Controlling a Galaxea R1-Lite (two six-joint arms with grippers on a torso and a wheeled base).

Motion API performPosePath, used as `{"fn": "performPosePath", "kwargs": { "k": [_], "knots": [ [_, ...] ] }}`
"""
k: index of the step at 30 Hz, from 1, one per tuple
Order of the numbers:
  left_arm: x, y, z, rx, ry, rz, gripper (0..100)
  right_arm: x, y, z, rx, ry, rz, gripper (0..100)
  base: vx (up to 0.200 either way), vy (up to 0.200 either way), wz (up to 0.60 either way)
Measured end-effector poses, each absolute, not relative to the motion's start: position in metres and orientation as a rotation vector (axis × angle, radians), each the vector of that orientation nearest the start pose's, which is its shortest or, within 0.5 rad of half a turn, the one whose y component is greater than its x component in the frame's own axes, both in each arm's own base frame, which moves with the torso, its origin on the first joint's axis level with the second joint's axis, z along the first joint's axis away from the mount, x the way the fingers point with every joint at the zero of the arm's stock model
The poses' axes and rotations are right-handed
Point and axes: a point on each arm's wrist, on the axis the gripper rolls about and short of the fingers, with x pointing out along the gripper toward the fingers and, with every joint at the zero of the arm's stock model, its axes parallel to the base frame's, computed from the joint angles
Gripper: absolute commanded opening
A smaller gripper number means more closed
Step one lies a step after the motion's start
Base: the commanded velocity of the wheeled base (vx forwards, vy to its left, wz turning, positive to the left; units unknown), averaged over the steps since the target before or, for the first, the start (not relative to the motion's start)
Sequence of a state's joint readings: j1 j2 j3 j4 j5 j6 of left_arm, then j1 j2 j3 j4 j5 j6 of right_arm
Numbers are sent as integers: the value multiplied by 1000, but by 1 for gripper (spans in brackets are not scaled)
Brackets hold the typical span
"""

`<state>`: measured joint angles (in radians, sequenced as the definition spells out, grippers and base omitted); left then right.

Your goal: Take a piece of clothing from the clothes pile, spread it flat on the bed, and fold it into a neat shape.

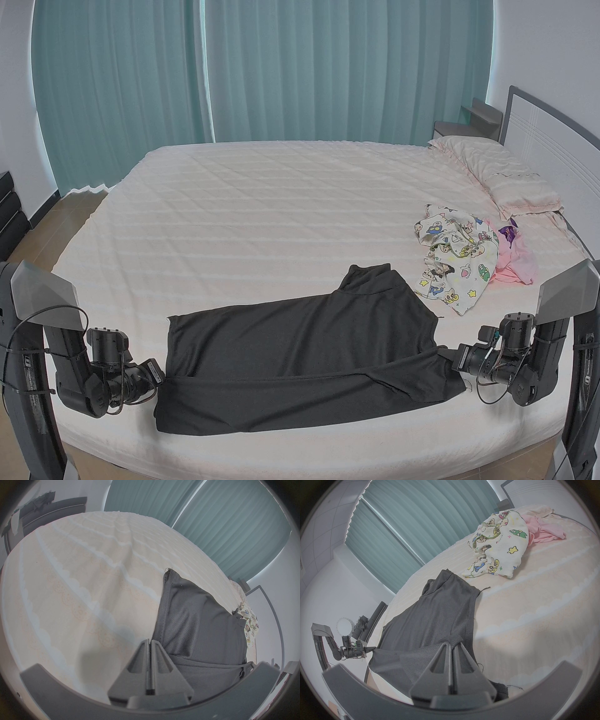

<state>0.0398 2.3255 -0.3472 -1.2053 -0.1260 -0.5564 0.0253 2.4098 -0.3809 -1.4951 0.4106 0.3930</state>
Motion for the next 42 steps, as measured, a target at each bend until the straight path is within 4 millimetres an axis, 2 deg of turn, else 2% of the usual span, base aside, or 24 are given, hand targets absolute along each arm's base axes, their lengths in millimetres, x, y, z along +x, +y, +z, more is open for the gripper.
{"fn": "performPosePath", "kwargs": {
  "k": [1,2,3,4,16,22,26,33,42],
  "knots": [
    [279,8,-44,-591,776,134,0,300,16,-41,481,606,315,0,0,0,0],
    [279,7,-44,-590,779,134,100,300,16,-41,482,606,314,0,0,0,0],
    [279,7,-45,-589,780,134,100,300,15,-41,482,607,312,0,0,0,0],
    [279,7,-45,-589,781,134,100,299,15,-41,483,608,312,100,0,0,0],
    [279,6,-47,-595,788,131,100,297,10,-38,492,599,281,100,0,0,0],
    [277,8,-46,-624,799,107,100,290,1,-14,569,550,226,100,0,0,0],
    [276,10,-41,-729,796,92,100,277,1,3,623,536,206,100,0,0,0],
    [272,16,-20,-841,758,14,100,255,18,14,762,577,146,100,0,0,0],
    [265,23,-11,-900,768,-82,100,229,60,8,852,709,133,100,0,0,0]
  ]
}}
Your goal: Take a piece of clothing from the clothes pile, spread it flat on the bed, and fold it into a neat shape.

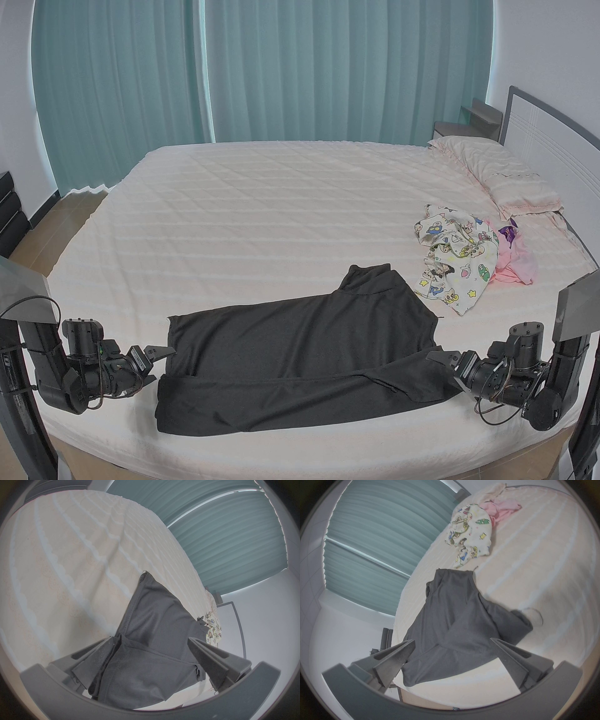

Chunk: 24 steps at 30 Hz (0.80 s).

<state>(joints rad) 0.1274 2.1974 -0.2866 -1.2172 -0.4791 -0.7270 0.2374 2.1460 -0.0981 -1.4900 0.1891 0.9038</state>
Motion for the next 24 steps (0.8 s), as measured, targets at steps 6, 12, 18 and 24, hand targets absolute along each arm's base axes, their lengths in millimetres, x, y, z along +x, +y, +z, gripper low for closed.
{"fn": "performPosePath", "kwargs": {
  "k": [6,12,18,24],
  "knots": [
    [263,25,-10,-908,771,-90,100,227,70,-6,831,740,69,100,0,0,0],
    [263,25,-10,-903,769,-92,100,228,76,-18,803,763,41,100,0,0,0],
    [264,25,-10,-902,767,-93,100,228,78,-23,792,778,29,100,0,0,0],
    [264,25,-10,-901,767,-93,100,229,78,-26,780,758,7,100,0,0,0]
  ]
}}
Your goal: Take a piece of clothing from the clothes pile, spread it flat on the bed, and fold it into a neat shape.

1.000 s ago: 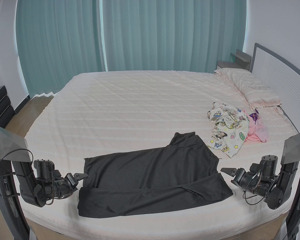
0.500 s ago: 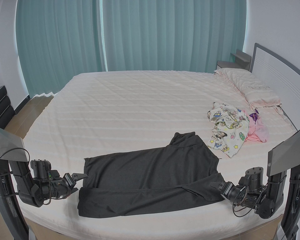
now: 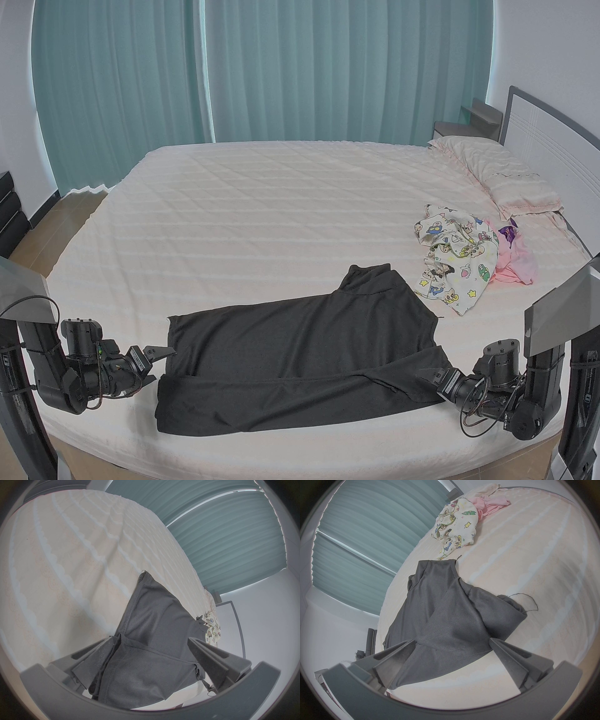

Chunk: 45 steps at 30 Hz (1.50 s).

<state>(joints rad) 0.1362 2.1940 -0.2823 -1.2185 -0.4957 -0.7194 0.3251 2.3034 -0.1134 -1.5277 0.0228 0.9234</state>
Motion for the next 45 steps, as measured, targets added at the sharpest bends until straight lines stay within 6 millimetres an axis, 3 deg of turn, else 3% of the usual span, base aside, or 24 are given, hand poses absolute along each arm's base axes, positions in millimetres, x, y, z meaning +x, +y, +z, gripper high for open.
{"fn": "performPosePath", "kwargs": {
  "k": [15,16,28,38,45],
  "knots": [
    [264,25,-10,-902,767,-92,100,227,76,-35,711,764,-16,100,0,0,0],
    [264,25,-10,-902,767,-92,100,227,76,-36,710,767,-17,0,0,0,0],
    [265,25,-10,-901,764,-93,100,222,77,-36,682,784,-9,0,0,0,0],
    [265,25,-10,-902,765,-92,100,216,80,-11,704,739,94,0,0,0,0],
    [265,26,-11,-900,765,-89,100,225,88,15,750,678,258,0,0,0,0]
  ]
}}
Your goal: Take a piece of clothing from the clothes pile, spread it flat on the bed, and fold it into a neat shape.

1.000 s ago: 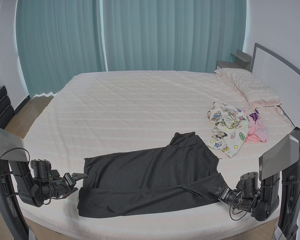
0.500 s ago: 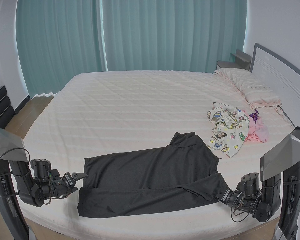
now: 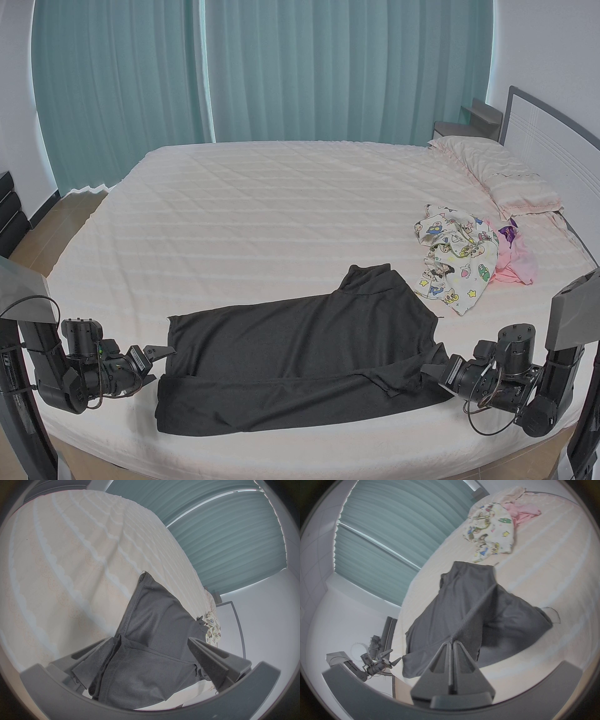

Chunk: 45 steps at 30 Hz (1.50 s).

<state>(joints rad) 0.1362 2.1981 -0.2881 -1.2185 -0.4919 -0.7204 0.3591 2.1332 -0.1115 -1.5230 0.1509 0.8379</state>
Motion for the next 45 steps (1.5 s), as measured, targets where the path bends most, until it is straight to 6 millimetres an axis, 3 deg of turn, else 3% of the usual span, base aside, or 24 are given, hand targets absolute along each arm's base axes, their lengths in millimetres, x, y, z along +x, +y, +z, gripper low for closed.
{"fn": "performPosePath", "kwargs": {
  "k": [8,19,25,36,37,45],
  "knots": [
    [265,26,-11,-900,764,-89,100,236,93,33,752,727,283,0,0,0,0],
    [265,25,-11,-900,765,-89,100,232,84,61,725,746,275,0,0,0,0],
    [265,25,-11,-900,765,-90,100,229,71,50,590,767,259,0,0,0,0],
    [265,25,-11,-900,765,-89,100,224,52,10,435,900,185,0,0,0,0],
    [265,25,-11,-900,765,-89,100,224,51,8,429,907,181,100,0,0,0],
    [265,25,-11,-900,765,-89,100,227,48,-2,389,924,122,100,0,0,0]
  ]
}}
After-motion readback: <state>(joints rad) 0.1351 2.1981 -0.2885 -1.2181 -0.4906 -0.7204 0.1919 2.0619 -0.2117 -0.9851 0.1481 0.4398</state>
